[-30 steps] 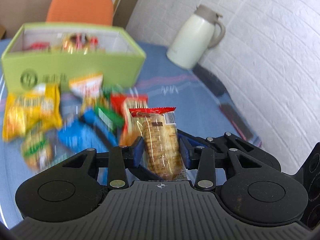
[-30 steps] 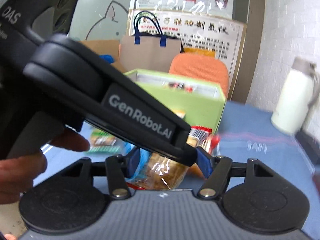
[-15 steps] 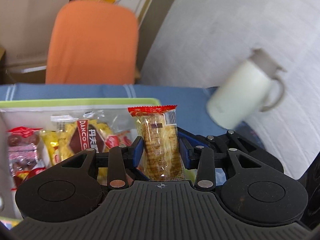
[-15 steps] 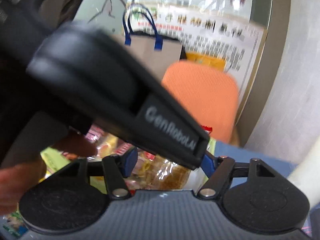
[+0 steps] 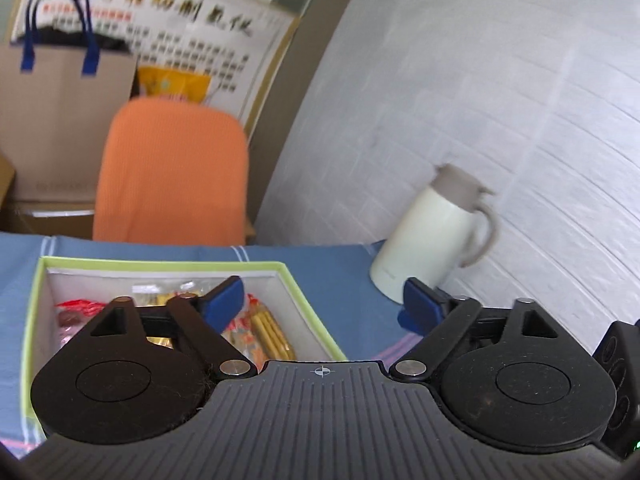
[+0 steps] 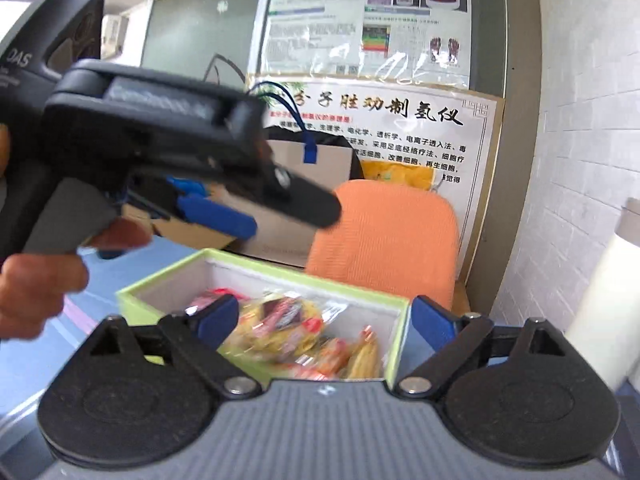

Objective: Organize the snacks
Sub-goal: 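Move the left gripper to the blue wafer packet and grasp it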

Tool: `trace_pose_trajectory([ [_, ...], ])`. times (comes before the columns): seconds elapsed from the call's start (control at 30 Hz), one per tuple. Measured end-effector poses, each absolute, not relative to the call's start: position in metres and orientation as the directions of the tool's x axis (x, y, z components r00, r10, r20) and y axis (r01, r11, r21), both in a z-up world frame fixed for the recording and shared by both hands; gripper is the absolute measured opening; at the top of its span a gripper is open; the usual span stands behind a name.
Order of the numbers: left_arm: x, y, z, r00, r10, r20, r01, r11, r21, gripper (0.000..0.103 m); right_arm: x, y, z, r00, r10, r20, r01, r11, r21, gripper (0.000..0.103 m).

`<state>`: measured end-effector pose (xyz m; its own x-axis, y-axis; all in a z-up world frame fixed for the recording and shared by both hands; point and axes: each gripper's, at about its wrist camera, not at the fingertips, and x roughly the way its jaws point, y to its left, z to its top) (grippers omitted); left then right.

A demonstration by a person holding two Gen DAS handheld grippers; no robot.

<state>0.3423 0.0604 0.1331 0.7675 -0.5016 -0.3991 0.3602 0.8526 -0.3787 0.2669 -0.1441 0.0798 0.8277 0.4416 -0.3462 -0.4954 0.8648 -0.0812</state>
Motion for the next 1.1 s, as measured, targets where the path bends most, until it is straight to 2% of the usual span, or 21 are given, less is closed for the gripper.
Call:
trace_pose_trajectory([
  [0.1, 0.299, 0.065, 0.117, 0.765, -0.485, -0.423, 0.353, 0.866, -0.355, 0.078, 0.236, -0.141, 0.056, 0.787, 0.461, -0.411, -0.521, 0.853, -0.039, 0.093],
  [0.17, 0.276, 0.068, 0.093, 0.754, -0.452, -0.476, 0.314, 0.885, -0.344, 0.077, 0.187, -0.128, 0.046, 0.744, 0.477, -0.468, -0.543, 0.84, -0.007, 0.093],
  [0.3, 0.239, 0.081, 0.044, 0.708, -0.417, -0.569, 0.218, 0.896, -0.386, 0.073, 0.191, -0.084, 0.002, 0.672, 0.505, -0.542, -0.572, 0.819, 0.053, 0.093],
  [0.43, 0.21, 0.112, 0.022, 0.698, -0.411, -0.586, 0.112, 0.871, -0.478, 0.072, 0.2, -0.056, -0.009, 0.672, 0.485, -0.559, -0.584, 0.812, 0.003, 0.094],
  [0.53, 0.197, 0.127, 0.018, 0.706, -0.383, -0.595, 0.066, 0.873, -0.484, 0.072, 0.206, -0.045, -0.009, 0.683, 0.445, -0.58, -0.573, 0.819, -0.047, 0.094],
  [0.57, 0.193, 0.131, 0.018, 0.709, -0.377, -0.596, 0.057, 0.873, -0.484, 0.073, 0.209, -0.044, -0.012, 0.651, 0.468, -0.598, -0.589, 0.808, -0.009, 0.094],
  [0.63, 0.188, 0.136, 0.017, 0.714, -0.378, -0.589, 0.058, 0.871, -0.487, 0.073, 0.194, -0.05, -0.014, 0.623, 0.503, -0.599, -0.613, 0.79, 0.026, 0.094],
  [0.77, 0.185, 0.137, 0.009, 0.691, -0.398, -0.603, 0.069, 0.867, -0.493, 0.073, 0.159, -0.043, -0.02, 0.626, 0.493, -0.605, -0.641, 0.767, -0.039, 0.094],
  [0.93, 0.173, 0.129, 0.001, 0.656, -0.439, -0.614, 0.103, 0.858, -0.503, 0.073, 0.134, -0.053, -0.02, 0.617, 0.495, -0.611, -0.6, 0.799, 0.041, 0.093],
  [1.1, 0.18, 0.115, 0.002, 0.641, -0.452, -0.62, 0.127, 0.859, -0.495, 0.074, 0.142, -0.057, -0.022, 0.66, 0.439, -0.61, -0.538, 0.842, 0.024, 0.093],
])
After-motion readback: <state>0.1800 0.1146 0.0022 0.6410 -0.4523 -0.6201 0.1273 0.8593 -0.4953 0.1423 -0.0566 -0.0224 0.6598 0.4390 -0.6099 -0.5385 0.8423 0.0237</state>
